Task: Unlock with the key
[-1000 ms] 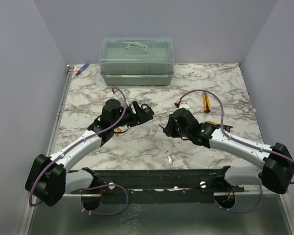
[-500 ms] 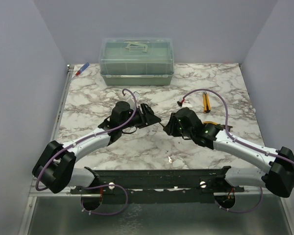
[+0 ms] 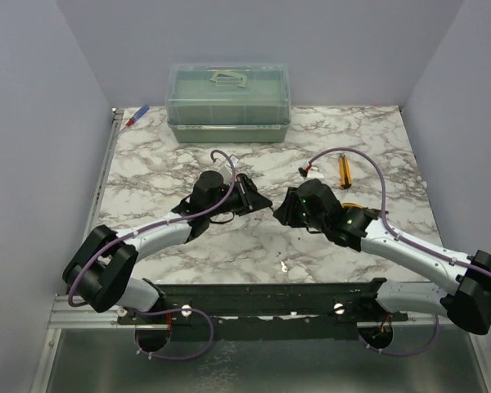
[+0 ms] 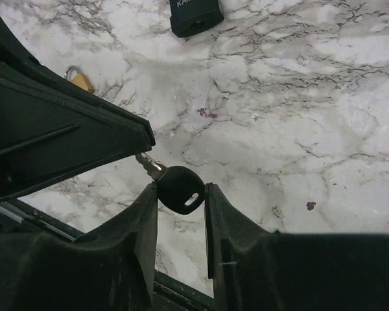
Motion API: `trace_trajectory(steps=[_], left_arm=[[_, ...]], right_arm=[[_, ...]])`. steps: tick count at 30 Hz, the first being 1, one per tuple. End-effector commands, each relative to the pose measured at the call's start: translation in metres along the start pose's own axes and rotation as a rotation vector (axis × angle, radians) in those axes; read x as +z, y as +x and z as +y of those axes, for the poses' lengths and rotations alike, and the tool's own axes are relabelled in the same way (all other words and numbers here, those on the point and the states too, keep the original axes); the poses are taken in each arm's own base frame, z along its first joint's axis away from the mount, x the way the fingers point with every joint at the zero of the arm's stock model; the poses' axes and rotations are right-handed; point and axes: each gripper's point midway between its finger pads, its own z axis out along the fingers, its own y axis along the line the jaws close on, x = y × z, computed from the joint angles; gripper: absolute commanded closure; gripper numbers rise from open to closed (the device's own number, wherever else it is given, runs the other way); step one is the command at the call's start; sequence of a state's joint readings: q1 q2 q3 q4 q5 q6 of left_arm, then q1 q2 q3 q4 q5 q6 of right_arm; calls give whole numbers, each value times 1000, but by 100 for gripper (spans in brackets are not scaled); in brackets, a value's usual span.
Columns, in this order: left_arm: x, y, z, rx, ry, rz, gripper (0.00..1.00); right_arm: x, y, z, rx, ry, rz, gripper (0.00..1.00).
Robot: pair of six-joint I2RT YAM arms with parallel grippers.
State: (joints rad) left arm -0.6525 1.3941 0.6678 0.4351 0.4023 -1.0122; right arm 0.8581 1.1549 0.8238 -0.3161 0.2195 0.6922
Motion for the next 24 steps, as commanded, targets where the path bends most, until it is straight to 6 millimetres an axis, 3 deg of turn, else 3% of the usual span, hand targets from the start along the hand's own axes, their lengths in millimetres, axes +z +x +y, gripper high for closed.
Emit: trace_trajectory(steps=[1, 2, 4, 6, 7, 10, 12, 24], left_arm=[[6, 3, -10, 7, 51, 19, 93], [7, 3, -10, 0, 51, 20, 100], [8, 3, -9, -12, 51, 17, 100], [7, 1, -11, -16, 55, 10, 100], [6, 0, -13, -13, 60, 7, 100], [3, -2, -20, 14, 79, -2, 100], [-1, -3, -26, 41, 100, 4, 100], [-34, -22, -64, 126, 218, 91, 100]], right_arm=[[-8, -11, 14, 15, -50, -25, 85], [-8, -11, 15, 13, -53, -24, 85], [-10, -11, 17, 11, -66, -28, 85], [-12, -13, 18, 15, -77, -38, 78], [-14, -15, 17, 25, -77, -49, 68], [-23, -22, 18, 37, -90, -81, 27], [-31, -29, 22, 21, -120, -110, 15], [-81, -48, 68, -56, -455, -219, 15]])
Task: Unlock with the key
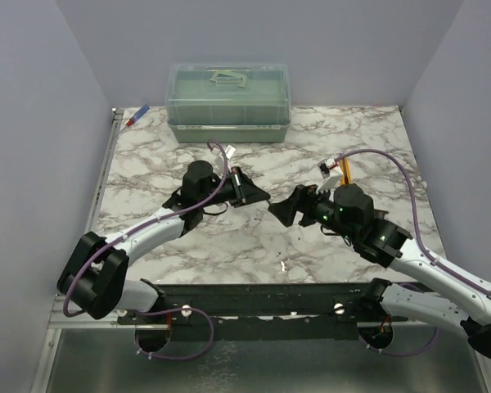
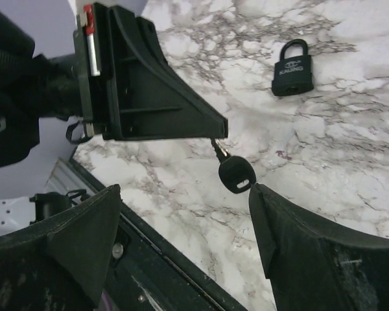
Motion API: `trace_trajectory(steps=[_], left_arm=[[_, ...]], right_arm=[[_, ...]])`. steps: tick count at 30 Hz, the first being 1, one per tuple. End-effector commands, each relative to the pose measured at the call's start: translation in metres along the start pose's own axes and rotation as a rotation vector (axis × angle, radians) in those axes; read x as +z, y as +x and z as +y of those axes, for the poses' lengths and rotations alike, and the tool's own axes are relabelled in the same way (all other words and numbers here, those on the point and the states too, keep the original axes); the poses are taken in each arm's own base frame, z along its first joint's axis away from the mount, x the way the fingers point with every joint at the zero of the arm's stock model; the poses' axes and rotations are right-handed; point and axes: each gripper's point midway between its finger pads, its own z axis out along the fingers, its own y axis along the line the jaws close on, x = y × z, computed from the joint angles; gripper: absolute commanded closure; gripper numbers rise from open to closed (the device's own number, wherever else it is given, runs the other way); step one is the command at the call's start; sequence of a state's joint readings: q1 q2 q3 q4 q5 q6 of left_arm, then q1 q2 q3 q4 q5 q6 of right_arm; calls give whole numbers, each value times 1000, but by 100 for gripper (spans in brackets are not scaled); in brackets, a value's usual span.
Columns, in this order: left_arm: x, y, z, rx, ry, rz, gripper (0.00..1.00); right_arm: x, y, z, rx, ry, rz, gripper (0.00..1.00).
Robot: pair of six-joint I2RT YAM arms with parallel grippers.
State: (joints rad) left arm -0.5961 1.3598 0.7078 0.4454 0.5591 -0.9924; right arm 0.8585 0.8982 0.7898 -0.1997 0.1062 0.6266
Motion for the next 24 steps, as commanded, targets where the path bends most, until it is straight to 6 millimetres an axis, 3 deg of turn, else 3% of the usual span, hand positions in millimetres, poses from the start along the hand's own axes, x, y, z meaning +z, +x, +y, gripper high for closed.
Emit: trace_trajectory(steps=[1, 8, 15, 24], left_arm=[[-19, -12, -40, 82, 101, 63, 100], [-44, -27, -75, 88, 160, 108, 100], [-63, -37, -106, 92, 217, 131, 100], [-70, -40, -123, 92, 246, 134, 100]], right_arm=[[-10, -4, 32, -31, -200, -24, 16], [-21, -21, 59, -9, -376, -49, 29], [-26, -37, 63, 38, -430, -91, 37], [-24, -38, 70, 60, -501, -94, 45]])
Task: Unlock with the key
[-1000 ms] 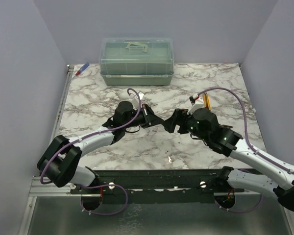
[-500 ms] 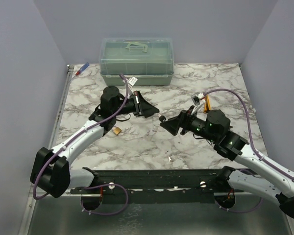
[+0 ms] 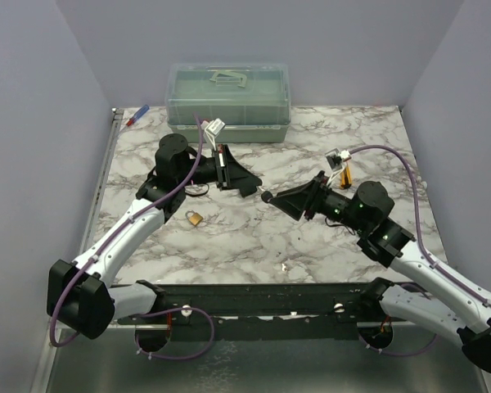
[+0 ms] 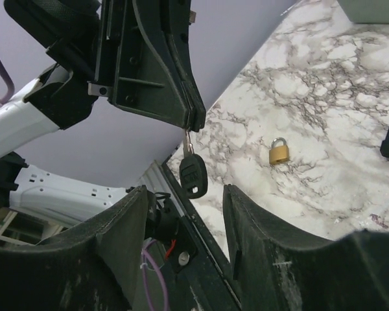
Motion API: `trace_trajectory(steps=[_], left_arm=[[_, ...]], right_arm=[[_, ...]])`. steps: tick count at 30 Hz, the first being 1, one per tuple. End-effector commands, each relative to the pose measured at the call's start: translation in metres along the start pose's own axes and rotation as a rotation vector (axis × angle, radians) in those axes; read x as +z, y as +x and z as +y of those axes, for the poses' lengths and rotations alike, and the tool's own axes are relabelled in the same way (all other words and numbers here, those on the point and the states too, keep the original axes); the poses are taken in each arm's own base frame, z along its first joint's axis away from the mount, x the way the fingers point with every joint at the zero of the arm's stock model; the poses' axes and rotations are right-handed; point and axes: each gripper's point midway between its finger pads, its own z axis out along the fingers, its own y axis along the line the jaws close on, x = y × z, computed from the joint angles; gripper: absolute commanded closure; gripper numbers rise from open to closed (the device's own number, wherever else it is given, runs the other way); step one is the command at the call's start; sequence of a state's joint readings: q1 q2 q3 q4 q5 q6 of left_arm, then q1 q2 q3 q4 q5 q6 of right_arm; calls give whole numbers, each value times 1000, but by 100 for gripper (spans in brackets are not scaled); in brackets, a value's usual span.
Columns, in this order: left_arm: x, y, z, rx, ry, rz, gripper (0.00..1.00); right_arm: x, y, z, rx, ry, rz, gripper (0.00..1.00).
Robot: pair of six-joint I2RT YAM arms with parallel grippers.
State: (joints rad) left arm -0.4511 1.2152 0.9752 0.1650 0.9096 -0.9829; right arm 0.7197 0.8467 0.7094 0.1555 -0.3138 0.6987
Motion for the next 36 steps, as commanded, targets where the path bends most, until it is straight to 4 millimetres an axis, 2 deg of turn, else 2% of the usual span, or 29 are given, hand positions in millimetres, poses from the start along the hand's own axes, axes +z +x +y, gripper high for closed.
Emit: trace_trajectory(steps=[1, 20, 36], left_arm=[[-6, 0, -22, 9, 42, 22, 100], [-7, -2, -29, 18, 64, 12, 100], [-6, -2, -26, 16, 64, 2, 100]], right_arm=[[2, -3, 14, 4, -91, -10, 46], [15, 7, 12, 57, -147, 27, 57], [16, 8, 10, 69, -146, 30, 66]])
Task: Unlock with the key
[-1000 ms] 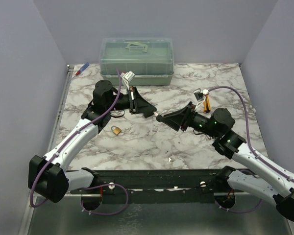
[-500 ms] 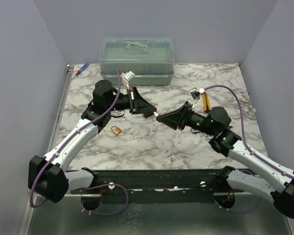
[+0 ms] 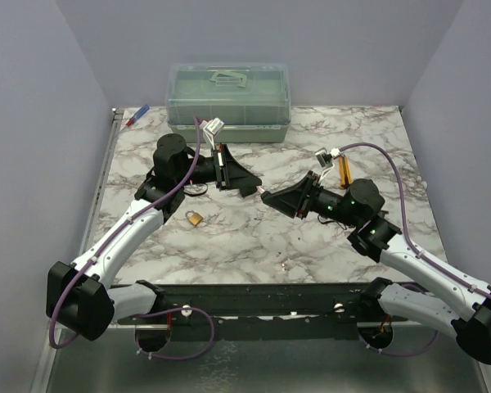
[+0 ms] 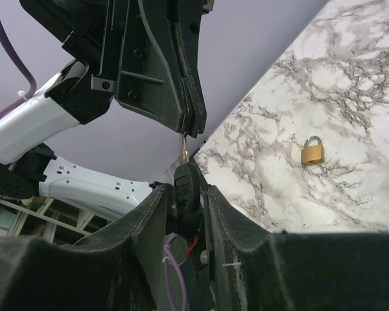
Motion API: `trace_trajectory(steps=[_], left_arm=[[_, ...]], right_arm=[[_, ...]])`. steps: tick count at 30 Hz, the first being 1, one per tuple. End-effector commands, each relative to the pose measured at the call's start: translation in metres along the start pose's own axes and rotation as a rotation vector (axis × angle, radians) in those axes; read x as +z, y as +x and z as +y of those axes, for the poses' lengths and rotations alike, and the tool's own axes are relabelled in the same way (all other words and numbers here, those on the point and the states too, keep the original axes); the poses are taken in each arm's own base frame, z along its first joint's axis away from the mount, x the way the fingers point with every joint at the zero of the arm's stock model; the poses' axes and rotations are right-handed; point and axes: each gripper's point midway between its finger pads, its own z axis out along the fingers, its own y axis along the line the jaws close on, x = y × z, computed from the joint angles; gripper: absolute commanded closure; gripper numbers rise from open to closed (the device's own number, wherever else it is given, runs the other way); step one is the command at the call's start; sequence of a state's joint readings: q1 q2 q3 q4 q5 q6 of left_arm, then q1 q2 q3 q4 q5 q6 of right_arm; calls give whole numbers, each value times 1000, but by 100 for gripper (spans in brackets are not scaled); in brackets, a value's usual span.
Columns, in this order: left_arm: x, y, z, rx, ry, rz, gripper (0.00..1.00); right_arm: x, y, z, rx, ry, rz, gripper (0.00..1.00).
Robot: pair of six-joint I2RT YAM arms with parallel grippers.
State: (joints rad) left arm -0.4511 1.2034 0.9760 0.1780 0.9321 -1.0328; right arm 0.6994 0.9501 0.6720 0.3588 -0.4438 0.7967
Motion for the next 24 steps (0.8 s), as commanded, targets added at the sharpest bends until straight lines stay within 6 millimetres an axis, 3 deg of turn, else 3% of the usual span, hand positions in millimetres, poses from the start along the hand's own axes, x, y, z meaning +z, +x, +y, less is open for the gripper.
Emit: trace_trajectory(steps=[1, 13, 21, 24], left_arm=[[-4, -4, -15, 43, 36, -9, 100], [-3, -4, -12, 38, 31, -14, 100], [0, -4, 1, 17, 4, -27, 99], [1, -3, 6, 5, -6, -22, 81]], right_arm=[[0, 0, 3, -5, -27, 0, 67], [3, -3, 5, 0, -34, -3, 72], [3, -2, 4, 4, -36, -4, 91], [1, -3, 0, 8, -14, -17, 100]])
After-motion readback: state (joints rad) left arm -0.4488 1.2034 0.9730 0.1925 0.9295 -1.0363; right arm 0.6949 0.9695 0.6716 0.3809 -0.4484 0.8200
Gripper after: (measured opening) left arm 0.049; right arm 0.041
